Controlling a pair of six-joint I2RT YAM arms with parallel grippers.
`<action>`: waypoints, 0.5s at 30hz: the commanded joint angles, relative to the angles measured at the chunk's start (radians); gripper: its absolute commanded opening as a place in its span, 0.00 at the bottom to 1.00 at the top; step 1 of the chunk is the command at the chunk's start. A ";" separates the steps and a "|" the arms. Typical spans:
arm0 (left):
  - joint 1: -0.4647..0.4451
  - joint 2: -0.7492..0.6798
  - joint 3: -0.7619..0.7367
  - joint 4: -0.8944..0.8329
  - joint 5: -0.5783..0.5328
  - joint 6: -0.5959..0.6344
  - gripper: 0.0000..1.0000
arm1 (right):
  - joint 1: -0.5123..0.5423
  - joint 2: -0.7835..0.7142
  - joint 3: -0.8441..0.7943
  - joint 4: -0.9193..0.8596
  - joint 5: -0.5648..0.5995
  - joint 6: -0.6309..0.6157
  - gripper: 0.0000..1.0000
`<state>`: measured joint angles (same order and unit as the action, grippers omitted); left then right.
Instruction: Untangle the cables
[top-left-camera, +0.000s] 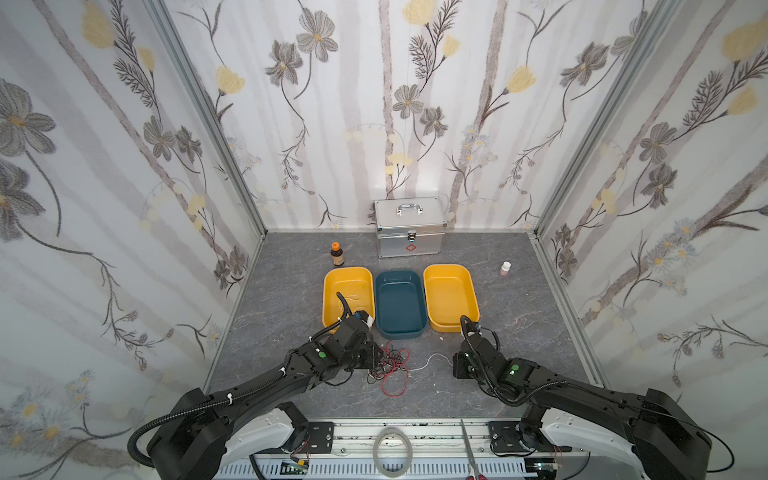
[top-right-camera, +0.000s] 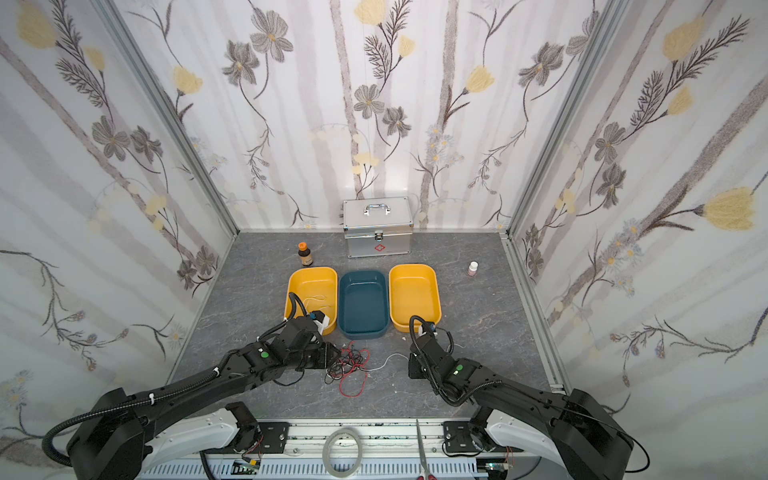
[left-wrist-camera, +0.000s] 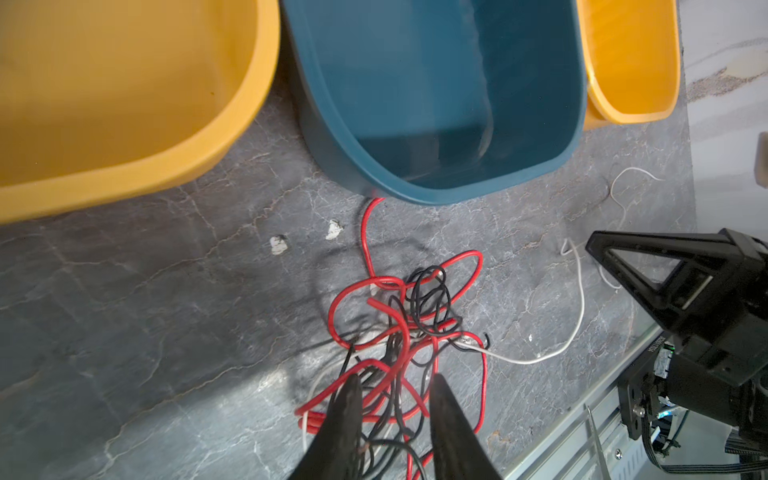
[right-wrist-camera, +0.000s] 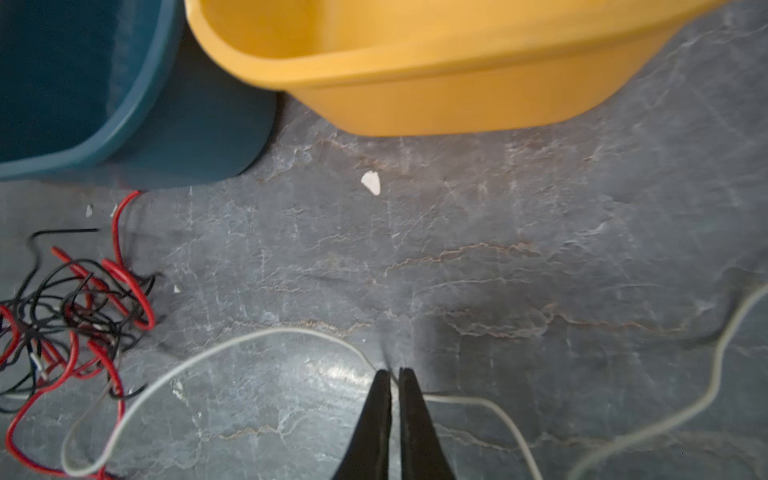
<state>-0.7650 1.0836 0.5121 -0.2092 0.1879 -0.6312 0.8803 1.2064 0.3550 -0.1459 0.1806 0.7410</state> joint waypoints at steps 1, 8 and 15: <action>0.001 -0.011 -0.003 -0.005 0.002 0.010 0.35 | 0.036 0.034 0.035 0.051 -0.021 -0.062 0.14; 0.000 0.011 -0.015 0.000 0.004 0.016 0.57 | 0.135 0.091 0.138 0.044 0.008 -0.127 0.37; 0.006 0.060 -0.019 0.039 0.015 0.040 0.72 | 0.149 0.092 0.174 0.096 -0.090 -0.089 0.46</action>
<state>-0.7624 1.1225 0.4946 -0.2043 0.1917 -0.6052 1.0264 1.2972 0.5220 -0.1158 0.1543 0.6350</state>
